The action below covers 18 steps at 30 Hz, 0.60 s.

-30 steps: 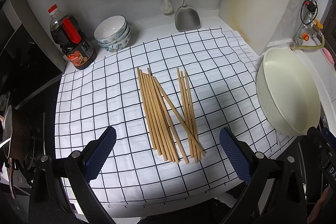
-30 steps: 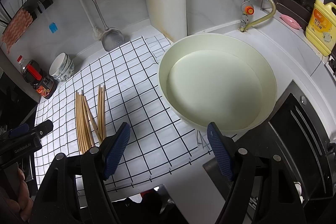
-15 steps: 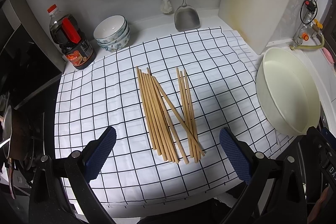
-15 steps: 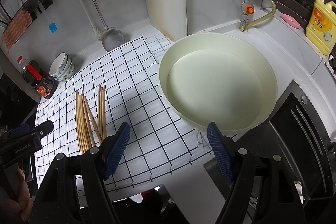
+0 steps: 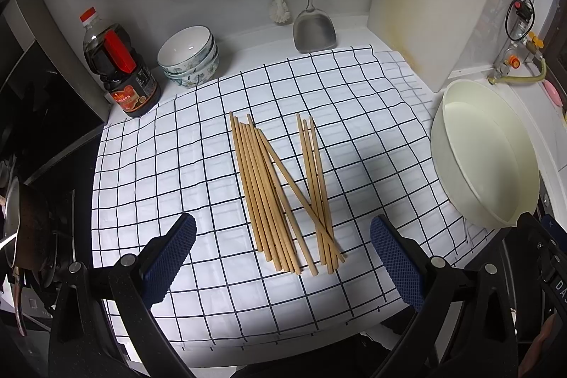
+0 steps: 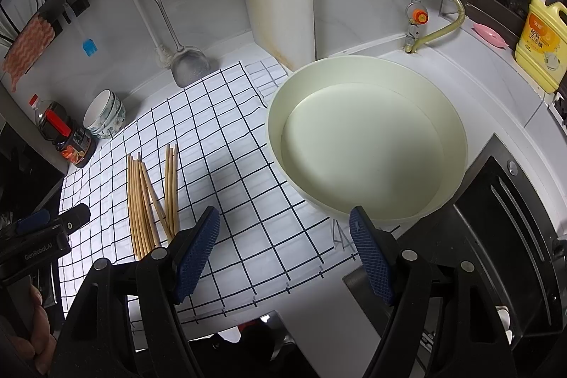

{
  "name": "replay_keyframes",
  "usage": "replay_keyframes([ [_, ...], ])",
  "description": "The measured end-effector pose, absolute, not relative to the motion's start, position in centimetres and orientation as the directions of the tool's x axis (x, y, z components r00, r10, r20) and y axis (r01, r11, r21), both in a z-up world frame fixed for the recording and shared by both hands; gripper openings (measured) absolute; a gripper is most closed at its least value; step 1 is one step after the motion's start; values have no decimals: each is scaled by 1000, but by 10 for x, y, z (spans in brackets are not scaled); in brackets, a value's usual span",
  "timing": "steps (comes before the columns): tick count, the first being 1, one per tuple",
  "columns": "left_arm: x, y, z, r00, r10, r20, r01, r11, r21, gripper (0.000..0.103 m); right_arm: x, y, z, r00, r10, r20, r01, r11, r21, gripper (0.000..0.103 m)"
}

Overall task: Organize utensils
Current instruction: 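Lower the right tool onto the chopsticks and close it on one chopstick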

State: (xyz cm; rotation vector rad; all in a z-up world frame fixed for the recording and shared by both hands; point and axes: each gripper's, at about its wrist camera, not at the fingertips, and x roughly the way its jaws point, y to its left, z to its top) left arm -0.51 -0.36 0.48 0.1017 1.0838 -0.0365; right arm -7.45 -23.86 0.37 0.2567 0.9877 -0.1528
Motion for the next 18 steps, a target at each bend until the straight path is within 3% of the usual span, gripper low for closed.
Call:
replay_keyframes([
  [9, -5, -3, 0, 453, 7, -891, 80, 996, 48, 97, -71, -239, 0, 543, -2, -840, 232, 961, 148, 72],
  [18, 2, 42, -34, 446, -10, -895, 0, 1000, -11, 97, -53, -197, -37, 526, 88, -846, 96, 982, 163, 72],
])
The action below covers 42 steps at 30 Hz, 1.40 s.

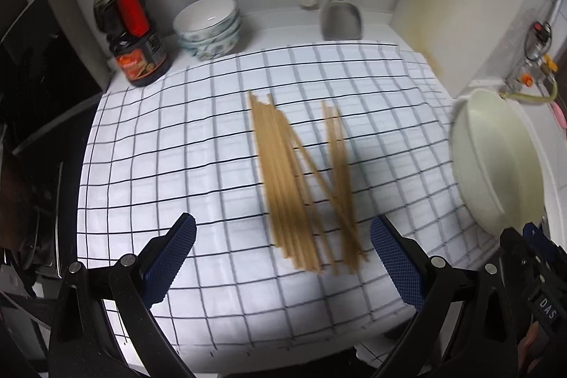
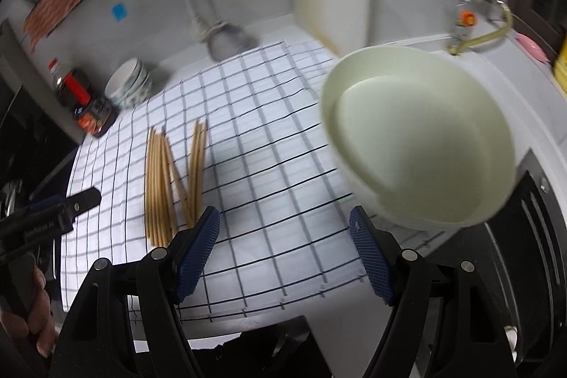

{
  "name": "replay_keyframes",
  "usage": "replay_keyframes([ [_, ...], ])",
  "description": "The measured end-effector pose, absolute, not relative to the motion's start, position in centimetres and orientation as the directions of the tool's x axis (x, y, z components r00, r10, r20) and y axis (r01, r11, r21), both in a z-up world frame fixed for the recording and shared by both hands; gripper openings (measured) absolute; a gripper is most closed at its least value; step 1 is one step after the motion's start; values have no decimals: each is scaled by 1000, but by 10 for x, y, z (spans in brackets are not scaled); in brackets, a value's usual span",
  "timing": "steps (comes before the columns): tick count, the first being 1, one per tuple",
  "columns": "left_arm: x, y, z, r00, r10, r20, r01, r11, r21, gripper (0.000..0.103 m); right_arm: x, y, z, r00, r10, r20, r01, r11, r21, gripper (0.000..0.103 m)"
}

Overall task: Organize utensils
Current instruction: 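Lower the right tool onto the chopsticks and close it on one chopstick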

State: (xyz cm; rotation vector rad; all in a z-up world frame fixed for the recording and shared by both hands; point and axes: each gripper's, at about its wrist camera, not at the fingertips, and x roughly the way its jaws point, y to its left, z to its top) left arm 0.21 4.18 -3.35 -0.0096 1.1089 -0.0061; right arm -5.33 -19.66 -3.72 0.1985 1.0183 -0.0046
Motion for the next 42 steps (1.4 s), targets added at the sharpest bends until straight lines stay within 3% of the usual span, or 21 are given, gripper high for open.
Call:
replay_keyframes([
  [6, 13, 66, -66, 453, 24, -891, -16, 1000, 19, 97, -37, -170, -63, 526, 98, -845, 43, 989, 142, 72],
  [22, 56, 99, -142, 463, -22, -886, -37, 998, -44, 97, 24, -114, -135, 515, 103, -851, -47, 995, 92, 72],
  [42, 69, 99, -164, 480, -2, -878, -34, 999, -21, 97, 46, -92, -159, 510, 52, -859, -45, 998, 34, 72],
])
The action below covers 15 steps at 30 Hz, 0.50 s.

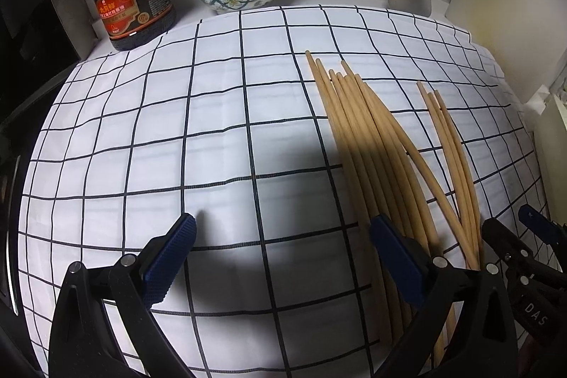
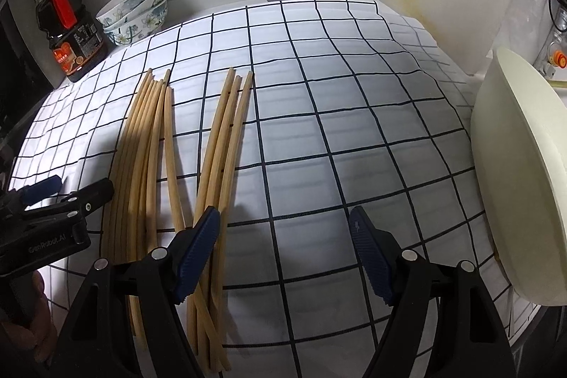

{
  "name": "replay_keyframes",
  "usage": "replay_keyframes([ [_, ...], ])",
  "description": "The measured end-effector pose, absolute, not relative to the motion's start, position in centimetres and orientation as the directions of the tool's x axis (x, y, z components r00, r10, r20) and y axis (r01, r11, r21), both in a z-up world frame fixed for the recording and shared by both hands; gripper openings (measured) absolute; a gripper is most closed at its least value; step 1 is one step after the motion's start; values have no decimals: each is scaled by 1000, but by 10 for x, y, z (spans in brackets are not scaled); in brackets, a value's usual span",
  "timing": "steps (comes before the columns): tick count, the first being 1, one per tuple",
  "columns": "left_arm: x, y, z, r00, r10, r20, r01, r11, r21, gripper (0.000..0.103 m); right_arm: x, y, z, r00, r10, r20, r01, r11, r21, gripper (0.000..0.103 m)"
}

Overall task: Organize utensils
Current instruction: 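Lower the right tool onto the chopsticks and close it on one chopstick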

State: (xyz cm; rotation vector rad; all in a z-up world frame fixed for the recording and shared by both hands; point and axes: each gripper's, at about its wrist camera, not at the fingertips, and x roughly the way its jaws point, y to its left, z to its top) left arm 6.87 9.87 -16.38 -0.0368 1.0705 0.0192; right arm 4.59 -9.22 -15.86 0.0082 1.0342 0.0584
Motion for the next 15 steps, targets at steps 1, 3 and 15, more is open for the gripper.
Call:
replay_keyframes([
  [1, 69, 98, -164, 478, 5, -878, -35, 999, -13, 97, 47, -91, -159, 510, 51, -859, -46, 998, 32, 72],
  [3, 71, 98, -166, 476, -3, -879, -31, 999, -20, 98, 47, -88, -160, 510, 46, -859, -52, 998, 22, 72],
  [15, 71, 96, -169, 485, 26, -874, -24, 1000, 16, 91, 41, -74, -165, 543, -29, -839, -116, 987, -109, 70],
])
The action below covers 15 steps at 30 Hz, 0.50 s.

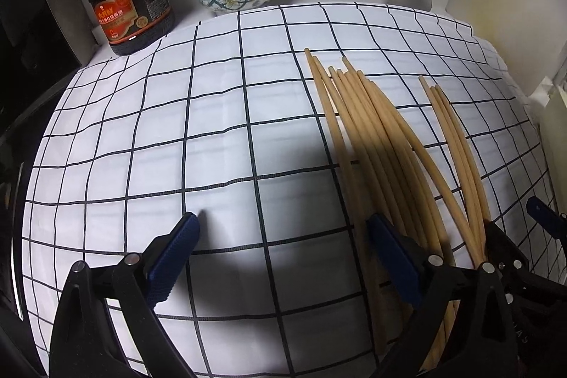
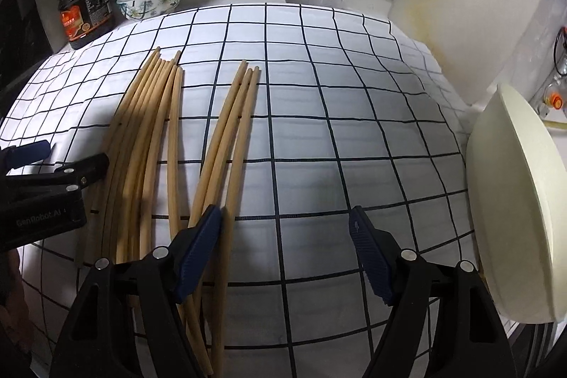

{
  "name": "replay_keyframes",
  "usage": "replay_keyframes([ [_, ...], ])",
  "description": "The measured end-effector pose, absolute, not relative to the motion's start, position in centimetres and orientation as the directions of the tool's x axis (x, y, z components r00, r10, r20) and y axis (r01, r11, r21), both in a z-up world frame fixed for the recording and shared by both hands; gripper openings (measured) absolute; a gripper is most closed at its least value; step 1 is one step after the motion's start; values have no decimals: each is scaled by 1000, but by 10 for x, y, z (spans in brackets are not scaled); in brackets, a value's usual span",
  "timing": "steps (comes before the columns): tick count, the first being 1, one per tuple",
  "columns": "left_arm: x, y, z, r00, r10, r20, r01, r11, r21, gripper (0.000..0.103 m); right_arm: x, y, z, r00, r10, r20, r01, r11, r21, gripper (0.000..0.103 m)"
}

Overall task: Organize utensils
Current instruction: 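Lower the right tool onto the chopsticks and close it on one chopstick, then carry the chopstick in the right tool over the white basin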

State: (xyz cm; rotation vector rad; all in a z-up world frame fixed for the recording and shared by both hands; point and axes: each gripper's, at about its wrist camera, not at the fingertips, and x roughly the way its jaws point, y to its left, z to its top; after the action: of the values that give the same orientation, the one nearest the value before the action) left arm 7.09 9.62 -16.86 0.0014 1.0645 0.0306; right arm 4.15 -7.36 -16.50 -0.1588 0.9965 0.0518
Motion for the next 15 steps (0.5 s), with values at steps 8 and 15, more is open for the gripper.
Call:
replay_keyframes([
  [8, 70, 76, -160, 503, -19, -864, 40, 999, 1, 48, 44, -57, -165, 539, 54, -840, -222, 972, -79, 20],
  [15, 70, 80, -158, 495, -51, -867, 45, 998, -33, 8, 44, -61, -163, 514, 94, -853, -212, 977, -20, 6],
])
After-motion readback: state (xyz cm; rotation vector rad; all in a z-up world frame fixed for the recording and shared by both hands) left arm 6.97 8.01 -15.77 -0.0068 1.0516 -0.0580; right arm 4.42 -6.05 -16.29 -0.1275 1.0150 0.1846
